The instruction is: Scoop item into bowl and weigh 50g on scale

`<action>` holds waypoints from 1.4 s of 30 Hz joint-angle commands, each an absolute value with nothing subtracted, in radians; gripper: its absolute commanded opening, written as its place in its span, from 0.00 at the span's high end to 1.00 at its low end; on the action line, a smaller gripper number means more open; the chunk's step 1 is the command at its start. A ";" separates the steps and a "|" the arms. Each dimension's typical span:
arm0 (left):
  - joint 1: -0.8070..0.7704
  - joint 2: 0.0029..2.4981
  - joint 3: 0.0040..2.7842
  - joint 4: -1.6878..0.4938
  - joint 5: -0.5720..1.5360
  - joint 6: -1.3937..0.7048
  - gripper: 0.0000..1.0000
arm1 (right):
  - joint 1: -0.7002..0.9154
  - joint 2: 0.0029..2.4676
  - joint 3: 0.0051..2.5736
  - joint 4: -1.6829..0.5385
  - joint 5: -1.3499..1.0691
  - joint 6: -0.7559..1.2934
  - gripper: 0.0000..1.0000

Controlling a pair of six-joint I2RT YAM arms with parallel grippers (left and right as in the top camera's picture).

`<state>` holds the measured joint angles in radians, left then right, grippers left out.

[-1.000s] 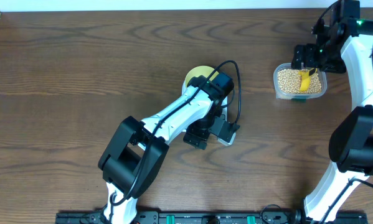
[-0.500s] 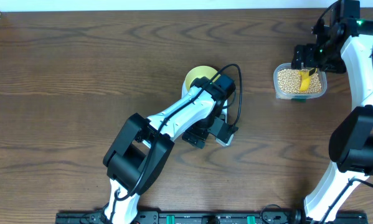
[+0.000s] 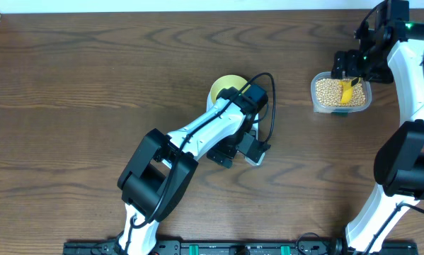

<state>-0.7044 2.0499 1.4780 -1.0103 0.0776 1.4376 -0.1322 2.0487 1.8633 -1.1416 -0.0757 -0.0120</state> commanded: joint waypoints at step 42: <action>-0.706 2.099 1.505 -1.050 0.099 1.489 0.02 | -0.134 2.055 1.881 -1.144 -0.081 -0.016 0.01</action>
